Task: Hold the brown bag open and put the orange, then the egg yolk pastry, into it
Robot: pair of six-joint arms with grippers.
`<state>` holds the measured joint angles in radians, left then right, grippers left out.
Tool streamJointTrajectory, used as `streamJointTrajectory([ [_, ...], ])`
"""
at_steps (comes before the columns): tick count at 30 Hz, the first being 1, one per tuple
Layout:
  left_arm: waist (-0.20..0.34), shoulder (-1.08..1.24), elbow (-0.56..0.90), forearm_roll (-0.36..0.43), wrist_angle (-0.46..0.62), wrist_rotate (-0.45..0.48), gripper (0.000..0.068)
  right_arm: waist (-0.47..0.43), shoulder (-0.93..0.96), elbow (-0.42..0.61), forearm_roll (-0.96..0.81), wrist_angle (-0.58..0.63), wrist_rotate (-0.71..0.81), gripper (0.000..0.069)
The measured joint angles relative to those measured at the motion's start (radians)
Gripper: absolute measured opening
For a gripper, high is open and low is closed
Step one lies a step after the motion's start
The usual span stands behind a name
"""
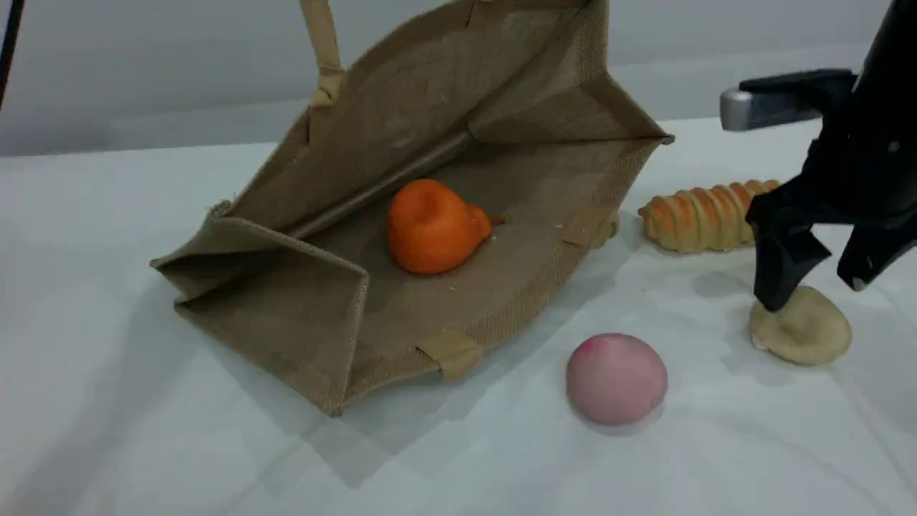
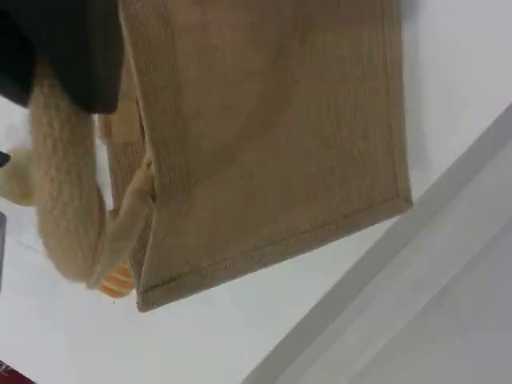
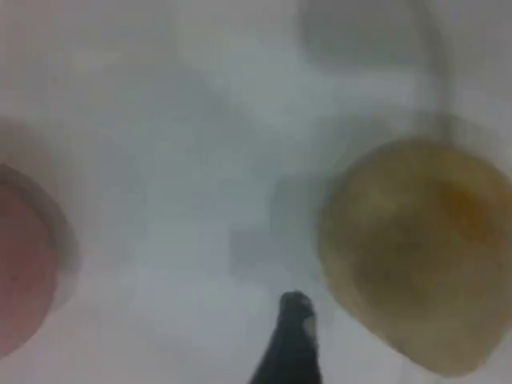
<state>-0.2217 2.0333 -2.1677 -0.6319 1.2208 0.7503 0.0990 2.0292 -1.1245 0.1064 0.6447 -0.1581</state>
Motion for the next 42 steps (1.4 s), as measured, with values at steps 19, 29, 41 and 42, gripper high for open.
streamJointTrajectory([
  [19,0.0,0.0,0.0,0.0,0.0,0.0,0.0099,0.0,0.048,0.0,-0.01,-0.031,-0.002,0.0211],
  [29,0.0,0.0,0.0,0.0,0.0,0.0,0.0099,0.0,-0.004,0.0,-0.095,0.081,0.007,0.0036],
  [41,0.0,0.0,0.0,0.0,0.0,0.0,0.0099,0.043,-0.306,0.066,-0.007,0.027,-0.029,0.0034],
  [42,0.0,0.0,0.0,0.0,0.0,0.0,0.0099,0.057,-0.332,0.08,0.002,0.015,-0.03,0.0034],
])
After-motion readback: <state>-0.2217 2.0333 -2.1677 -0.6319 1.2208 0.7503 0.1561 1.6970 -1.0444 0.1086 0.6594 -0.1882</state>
